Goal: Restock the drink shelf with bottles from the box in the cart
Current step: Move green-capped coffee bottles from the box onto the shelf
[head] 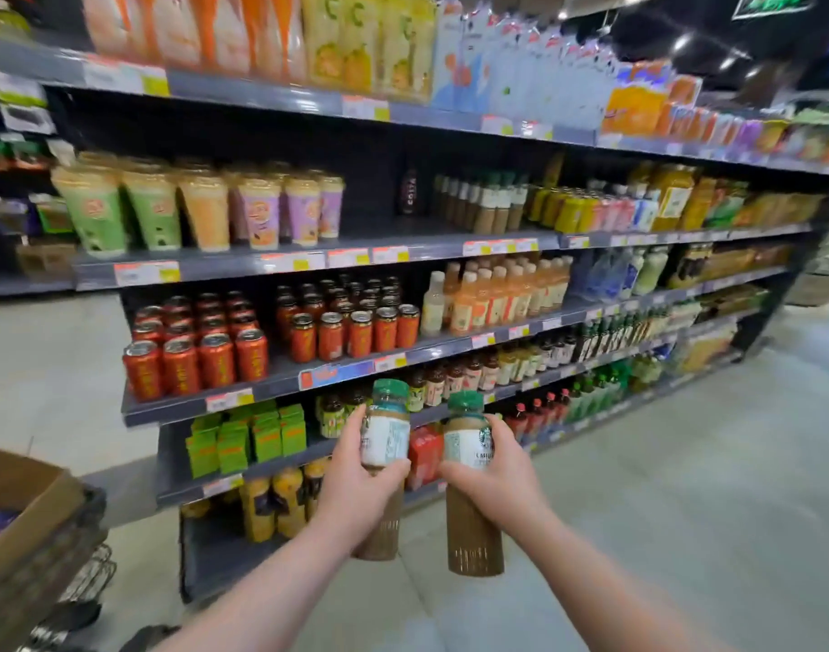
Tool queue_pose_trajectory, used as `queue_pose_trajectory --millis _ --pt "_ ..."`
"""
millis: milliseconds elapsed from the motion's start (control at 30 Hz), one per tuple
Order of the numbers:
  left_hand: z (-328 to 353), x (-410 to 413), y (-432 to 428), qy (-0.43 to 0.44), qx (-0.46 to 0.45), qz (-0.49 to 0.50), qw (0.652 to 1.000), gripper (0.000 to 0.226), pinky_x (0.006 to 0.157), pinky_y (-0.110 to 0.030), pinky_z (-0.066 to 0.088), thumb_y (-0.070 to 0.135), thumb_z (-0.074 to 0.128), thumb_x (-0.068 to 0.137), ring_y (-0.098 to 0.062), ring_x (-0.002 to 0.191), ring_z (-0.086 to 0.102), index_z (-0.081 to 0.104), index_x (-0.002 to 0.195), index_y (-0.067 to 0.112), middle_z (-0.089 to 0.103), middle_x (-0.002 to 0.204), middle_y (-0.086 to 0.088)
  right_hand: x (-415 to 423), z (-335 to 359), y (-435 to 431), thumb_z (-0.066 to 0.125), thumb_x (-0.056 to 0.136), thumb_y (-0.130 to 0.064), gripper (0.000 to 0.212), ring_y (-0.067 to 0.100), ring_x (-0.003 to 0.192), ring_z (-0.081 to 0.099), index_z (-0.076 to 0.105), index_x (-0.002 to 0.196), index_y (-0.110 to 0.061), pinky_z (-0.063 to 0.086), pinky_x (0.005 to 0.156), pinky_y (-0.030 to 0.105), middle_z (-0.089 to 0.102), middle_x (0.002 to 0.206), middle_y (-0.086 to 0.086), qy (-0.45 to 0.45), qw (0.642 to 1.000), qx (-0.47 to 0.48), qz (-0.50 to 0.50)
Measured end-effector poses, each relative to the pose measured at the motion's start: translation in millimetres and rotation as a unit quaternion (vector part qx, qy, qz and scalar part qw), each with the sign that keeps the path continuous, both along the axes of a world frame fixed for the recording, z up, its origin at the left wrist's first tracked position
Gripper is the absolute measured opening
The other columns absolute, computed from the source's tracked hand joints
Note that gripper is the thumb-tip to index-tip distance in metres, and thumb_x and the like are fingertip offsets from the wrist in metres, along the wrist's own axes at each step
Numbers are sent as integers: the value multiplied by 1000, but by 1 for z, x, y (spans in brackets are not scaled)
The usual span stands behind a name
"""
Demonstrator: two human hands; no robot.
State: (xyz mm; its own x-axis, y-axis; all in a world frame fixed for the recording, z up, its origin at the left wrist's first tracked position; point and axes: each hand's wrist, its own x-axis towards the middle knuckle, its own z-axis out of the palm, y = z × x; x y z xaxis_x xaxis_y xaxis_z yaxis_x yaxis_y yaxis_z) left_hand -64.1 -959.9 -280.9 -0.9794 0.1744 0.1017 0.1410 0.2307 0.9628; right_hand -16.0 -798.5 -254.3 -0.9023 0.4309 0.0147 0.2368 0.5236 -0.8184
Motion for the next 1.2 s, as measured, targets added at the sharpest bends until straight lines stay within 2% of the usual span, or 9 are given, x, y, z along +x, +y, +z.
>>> queue_pose_trajectory --millis 100,167,267,500,733,833,933,1033,1200 --pt "4 -5 35 4 -4 -26 1000 78 67 -15 45 17 69 79 -3 91 56 26 141 38 54 109 17 3 3 34 76 67 -32 89 16 100 59 30 143 -21 52 85 35 58 117 -1 4 999 -8 -31" --pt "7 -15 58 10 -10 -37 999 79 72 -18 42 18 69 79 -6 95 55 26 143 36 53 118 9 -1 6 55 75 66 -33 89 14 96 59 31 143 -22 53 82 35 59 114 -3 7 999 -6 -44" --pt "9 -39 97 28 9 -62 998 79 62 -3 39 16 70 80 4 92 53 26 144 30 50 119 7 -17 12 90 73 65 -38 91 15 96 59 29 143 -23 53 80 35 58 115 -2 6 998 7 -65" --pt "13 -116 204 5 53 -153 987 81 63 -8 45 15 69 81 3 92 58 22 144 35 52 115 14 -77 29 183 75 67 -34 93 11 101 52 27 145 -22 43 81 25 51 118 -6 29 991 14 -128" --pt "30 -196 292 19 43 -212 976 79 94 -42 49 21 69 80 -18 109 56 24 143 39 50 128 1 -140 47 261 77 69 -28 90 14 106 53 29 145 -20 42 82 23 53 128 1 60 983 27 -171" --pt "32 -212 323 30 44 -223 973 78 91 -29 45 18 69 81 -14 109 54 25 144 31 49 129 0 -154 46 288 77 68 -30 90 14 102 56 30 144 -20 46 80 23 55 124 1 53 981 18 -183" --pt "36 -227 352 34 43 -233 971 78 86 -18 42 15 70 81 -4 105 53 26 144 27 48 128 6 -171 47 317 76 68 -30 86 -5 81 52 32 141 -23 38 57 6 55 103 -10 52 981 26 -184" --pt "35 -245 382 32 52 -226 972 78 71 -8 43 13 69 81 8 96 53 27 144 30 50 119 12 -193 46 353 77 66 -32 85 1 90 57 36 140 -22 44 69 13 59 107 -13 70 981 29 -180" --pt "33 -273 433 35 65 -187 980 75 64 -3 43 14 69 81 16 88 55 28 137 40 51 113 20 -233 46 417 75 64 -41 85 -2 84 56 35 138 -31 48 68 21 54 97 -22 79 987 41 -131"
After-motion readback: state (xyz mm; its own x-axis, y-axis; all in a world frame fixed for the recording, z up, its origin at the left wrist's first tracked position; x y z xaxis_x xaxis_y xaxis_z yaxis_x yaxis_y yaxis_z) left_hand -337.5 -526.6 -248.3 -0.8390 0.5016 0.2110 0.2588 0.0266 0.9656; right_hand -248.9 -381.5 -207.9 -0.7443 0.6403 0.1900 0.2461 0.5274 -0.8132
